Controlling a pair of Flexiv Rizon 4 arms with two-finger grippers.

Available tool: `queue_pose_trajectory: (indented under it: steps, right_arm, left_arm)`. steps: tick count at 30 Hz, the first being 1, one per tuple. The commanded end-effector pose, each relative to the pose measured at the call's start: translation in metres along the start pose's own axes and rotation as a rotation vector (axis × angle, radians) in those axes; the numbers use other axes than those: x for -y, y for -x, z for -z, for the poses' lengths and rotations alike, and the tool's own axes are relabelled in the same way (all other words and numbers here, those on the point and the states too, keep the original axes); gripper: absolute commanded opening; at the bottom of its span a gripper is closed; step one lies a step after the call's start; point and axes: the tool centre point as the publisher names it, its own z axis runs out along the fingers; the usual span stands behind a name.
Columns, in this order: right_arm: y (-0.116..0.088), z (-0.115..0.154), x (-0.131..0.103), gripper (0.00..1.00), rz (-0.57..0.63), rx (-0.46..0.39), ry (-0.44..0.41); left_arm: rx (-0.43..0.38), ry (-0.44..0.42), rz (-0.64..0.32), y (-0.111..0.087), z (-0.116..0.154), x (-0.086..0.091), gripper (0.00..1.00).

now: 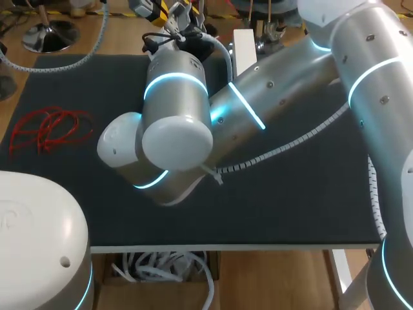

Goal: Grab the tape and strap the tape.

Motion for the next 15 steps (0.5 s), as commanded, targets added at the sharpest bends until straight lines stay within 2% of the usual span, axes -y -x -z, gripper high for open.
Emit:
queue_pose_trajectory:
  steps: [1,7,15]
  right_arm:
    - [0.002,0.002,0.002,0.0,0.006,-0.003,-0.005]
    - [-0.002,0.002,0.012,0.0,0.014,-0.01,-0.03]
    - [-0.007,0.0,0.01,0.0,0.017,-0.016,-0.03]
  left_arm:
    - [-0.003,0.003,0.0,0.001,0.0,0.001,0.0]
    - [-0.003,0.003,0.0,0.001,0.0,0.001,0.0]
    - [-0.003,0.003,0.0,0.001,0.0,0.001,0.0]
